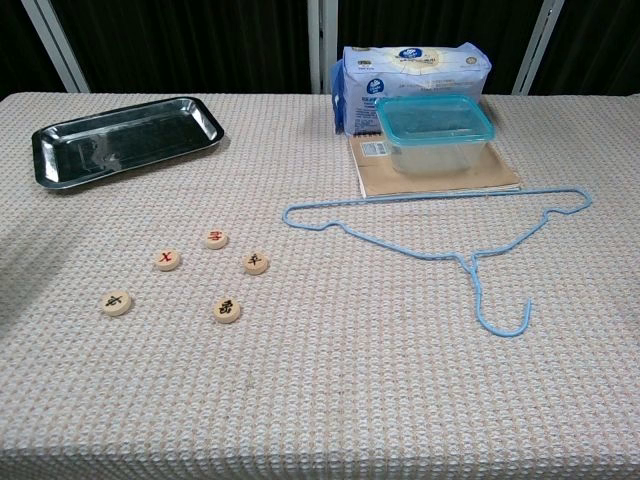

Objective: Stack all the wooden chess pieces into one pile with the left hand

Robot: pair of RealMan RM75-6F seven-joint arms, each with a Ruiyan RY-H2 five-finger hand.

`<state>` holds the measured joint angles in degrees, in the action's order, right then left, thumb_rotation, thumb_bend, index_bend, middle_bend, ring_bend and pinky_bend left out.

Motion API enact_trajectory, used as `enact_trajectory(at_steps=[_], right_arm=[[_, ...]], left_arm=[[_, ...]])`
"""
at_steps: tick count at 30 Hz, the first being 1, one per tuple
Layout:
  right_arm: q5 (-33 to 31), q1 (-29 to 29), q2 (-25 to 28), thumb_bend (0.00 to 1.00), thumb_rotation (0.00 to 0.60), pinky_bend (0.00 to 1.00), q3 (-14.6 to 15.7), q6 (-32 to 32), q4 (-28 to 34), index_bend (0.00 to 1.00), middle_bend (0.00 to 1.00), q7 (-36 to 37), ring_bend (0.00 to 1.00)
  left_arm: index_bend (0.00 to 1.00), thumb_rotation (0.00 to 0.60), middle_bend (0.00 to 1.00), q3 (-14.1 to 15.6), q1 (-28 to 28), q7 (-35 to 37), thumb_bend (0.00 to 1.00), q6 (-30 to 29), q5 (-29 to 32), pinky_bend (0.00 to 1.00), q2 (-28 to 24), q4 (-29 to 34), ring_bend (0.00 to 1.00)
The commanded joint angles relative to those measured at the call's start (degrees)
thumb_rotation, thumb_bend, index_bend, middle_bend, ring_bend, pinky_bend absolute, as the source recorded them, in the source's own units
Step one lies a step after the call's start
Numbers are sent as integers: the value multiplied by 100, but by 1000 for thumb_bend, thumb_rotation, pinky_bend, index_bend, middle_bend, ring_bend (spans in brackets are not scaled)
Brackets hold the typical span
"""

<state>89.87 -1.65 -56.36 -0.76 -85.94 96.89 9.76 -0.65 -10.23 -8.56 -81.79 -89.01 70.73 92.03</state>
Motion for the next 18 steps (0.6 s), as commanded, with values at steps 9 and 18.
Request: enact_trajectory(at_steps=[9,18], right_arm=[[2,4,0,406,600,0,-3,-12,-1,0,0,4,0],[-44,-43,-17,406,600,0,-20,77,14,0,0,-62,0]], left_arm=[[91,600,0,12,-1,15,248,-15,-46,0,1,-6,0],[105,600,0,173,-106,52,248,216,-252,0,33,130,0]])
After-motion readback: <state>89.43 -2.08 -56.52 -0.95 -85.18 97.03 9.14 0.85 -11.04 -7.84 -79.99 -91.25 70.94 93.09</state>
